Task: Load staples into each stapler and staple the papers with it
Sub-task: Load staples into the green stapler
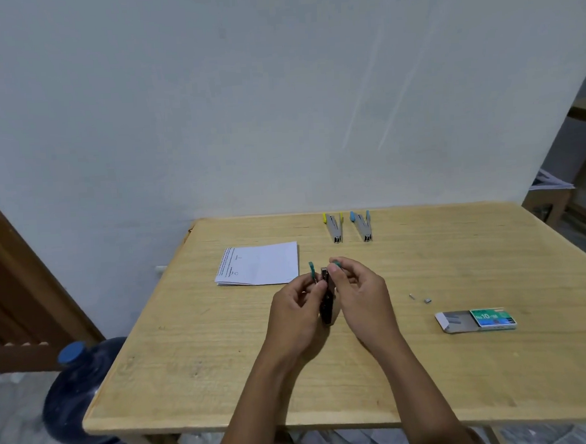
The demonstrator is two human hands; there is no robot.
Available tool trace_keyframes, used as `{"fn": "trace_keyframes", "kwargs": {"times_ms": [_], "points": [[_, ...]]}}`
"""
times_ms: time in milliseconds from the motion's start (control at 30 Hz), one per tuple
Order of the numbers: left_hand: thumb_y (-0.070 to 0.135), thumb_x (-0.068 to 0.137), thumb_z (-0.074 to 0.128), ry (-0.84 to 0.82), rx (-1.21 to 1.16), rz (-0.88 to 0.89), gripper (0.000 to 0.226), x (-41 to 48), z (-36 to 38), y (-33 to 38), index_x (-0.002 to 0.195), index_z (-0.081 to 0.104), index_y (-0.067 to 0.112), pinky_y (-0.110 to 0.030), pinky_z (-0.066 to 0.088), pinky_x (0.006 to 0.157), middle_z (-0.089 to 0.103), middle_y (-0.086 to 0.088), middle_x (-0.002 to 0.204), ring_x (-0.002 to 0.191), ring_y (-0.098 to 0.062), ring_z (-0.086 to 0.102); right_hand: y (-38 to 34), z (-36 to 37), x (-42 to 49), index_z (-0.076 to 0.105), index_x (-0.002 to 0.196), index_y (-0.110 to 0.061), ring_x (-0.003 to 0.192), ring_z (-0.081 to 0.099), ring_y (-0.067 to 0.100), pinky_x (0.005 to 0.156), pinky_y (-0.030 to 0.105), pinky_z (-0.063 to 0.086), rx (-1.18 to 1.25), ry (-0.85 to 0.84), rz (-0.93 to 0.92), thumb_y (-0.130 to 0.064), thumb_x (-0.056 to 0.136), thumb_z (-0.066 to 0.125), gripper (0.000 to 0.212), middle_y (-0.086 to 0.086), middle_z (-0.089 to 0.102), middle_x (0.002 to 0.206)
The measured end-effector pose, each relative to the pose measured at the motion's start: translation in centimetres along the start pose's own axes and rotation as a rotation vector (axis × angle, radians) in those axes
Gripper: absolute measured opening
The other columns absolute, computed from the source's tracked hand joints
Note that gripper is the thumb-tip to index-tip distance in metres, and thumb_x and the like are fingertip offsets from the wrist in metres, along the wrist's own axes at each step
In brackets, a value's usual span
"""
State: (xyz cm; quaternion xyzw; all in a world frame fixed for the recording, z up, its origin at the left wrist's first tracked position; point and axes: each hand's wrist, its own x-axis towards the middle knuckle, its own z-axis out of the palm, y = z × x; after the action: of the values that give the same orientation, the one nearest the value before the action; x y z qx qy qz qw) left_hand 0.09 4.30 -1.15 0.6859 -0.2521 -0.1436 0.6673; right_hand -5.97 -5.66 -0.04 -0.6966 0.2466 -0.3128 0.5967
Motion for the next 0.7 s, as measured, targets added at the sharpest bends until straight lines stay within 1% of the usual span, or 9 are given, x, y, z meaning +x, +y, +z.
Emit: {"fn": "trace_keyframes", "kwargs": {"times_ms": [100,167,233,300,333,400,533,600,700], "points": [[0.017,0.097,0.059,-0.01,-0.001,-0.034,0.015,0.2,-0.3,-0.2,0.1,0.074,0.021,-0.036,0.057,0.088,0.077,0.002,0.094,0.093,-0.015,0.072,0.0,0.3,-0.2,0.068,0.112,-0.023,0.1,0.067,0.007,0.086,0.021,0.052,0.007,0.025,0.018,-0.028,0.096,0.062,0.018,-0.007,0.072,0.104],[0.017,0.098,0.058,0.009,0.023,-0.03,0.016,0.1,-0.2,-0.1,0.099,0.074,0.021,-0.031,0.057,0.083,0.077,0.002,0.091,0.088,-0.01,0.072,-0.1,0.7,-0.3,0.069,0.115,-0.02,0.099,0.067,0.006,0.083,0.018,0.051,0.008,0.047,0.027,-0.029,0.096,0.062,0.021,-0.008,0.072,0.102],[0.014,0.099,0.056,0.061,-0.025,-0.04,0.016,-0.1,0.1,0.4,0.099,0.072,0.009,-0.021,0.055,0.07,0.076,-0.002,0.087,0.076,-0.006,0.071,-0.2,0.9,-0.3,0.07,0.111,-0.02,0.093,0.069,0.008,0.076,0.016,0.052,0.018,0.103,0.052,-0.03,0.097,0.061,0.019,-0.007,0.073,0.098],[0.013,0.101,0.052,0.169,-0.316,-0.172,0.022,0.1,0.1,0.8,0.1,0.064,-0.007,-0.022,0.055,0.061,0.074,-0.014,0.086,0.067,-0.01,0.071,-0.4,0.5,-0.3,0.07,0.096,-0.022,0.088,0.071,0.014,0.073,0.02,0.056,0.097,0.208,0.108,-0.031,0.098,0.059,0.015,-0.004,0.073,0.09],[0.014,0.102,0.05,0.208,-0.476,-0.234,0.025,0.4,-0.1,0.9,0.101,0.06,-0.01,-0.024,0.057,0.06,0.075,-0.018,0.09,0.07,-0.014,0.073,-0.5,0.2,-0.3,0.07,0.09,-0.023,0.089,0.072,0.017,0.075,0.026,0.059,0.164,0.245,0.14,-0.031,0.098,0.058,0.016,-0.002,0.074,0.088],[0.015,0.103,0.048,0.226,-0.619,-0.272,0.024,0.7,-0.3,0.9,0.104,0.057,-0.007,-0.029,0.058,0.066,0.073,-0.022,0.099,0.085,-0.022,0.075,-0.5,-0.5,-0.3,0.07,0.091,-0.023,0.093,0.072,0.015,0.083,0.036,0.06,0.22,0.247,0.159,-0.029,0.098,0.06,0.014,-0.001,0.075,0.091],[0.018,0.104,0.045,0.241,-0.676,-0.272,0.028,0.8,-0.4,1.1,0.095,0.06,-0.004,-0.035,0.061,0.08,0.07,-0.021,0.094,0.1,-0.024,0.072,-1.2,-2.0,-0.8,0.071,0.105,-0.013,0.088,0.074,0.01,0.087,0.039,0.059,0.259,0.075,0.193,-0.021,0.094,0.066,0.014,0.002,0.076,0.095],[0.023,0.105,0.044,0.279,-0.743,-0.283,0.032,0.9,-0.6,1.3,0.09,0.061,0.0,-0.038,0.059,0.084,0.072,-0.015,0.082,0.097,-0.026,0.072,-1.6,-3.2,-1.0,0.071,0.103,-0.013,0.084,0.074,0.014,0.086,0.039,0.06,0.199,-0.036,0.204,-0.015,0.093,0.066,0.011,0.008,0.076,0.093],[0.028,0.105,0.041,0.321,-0.855,-0.313,0.035,1.3,-1.3,1.2,0.105,0.059,-0.002,-0.034,0.061,0.079,0.068,-0.019,0.092,0.087,-0.027,0.075,-1.9,-4.8,-1.3,0.071,0.102,-0.012,0.081,0.072,0.021,0.085,0.041,0.06,0.12,-0.252,0.225,-0.003,0.091,0.065,0.015,0.015,0.073,0.105]]}}
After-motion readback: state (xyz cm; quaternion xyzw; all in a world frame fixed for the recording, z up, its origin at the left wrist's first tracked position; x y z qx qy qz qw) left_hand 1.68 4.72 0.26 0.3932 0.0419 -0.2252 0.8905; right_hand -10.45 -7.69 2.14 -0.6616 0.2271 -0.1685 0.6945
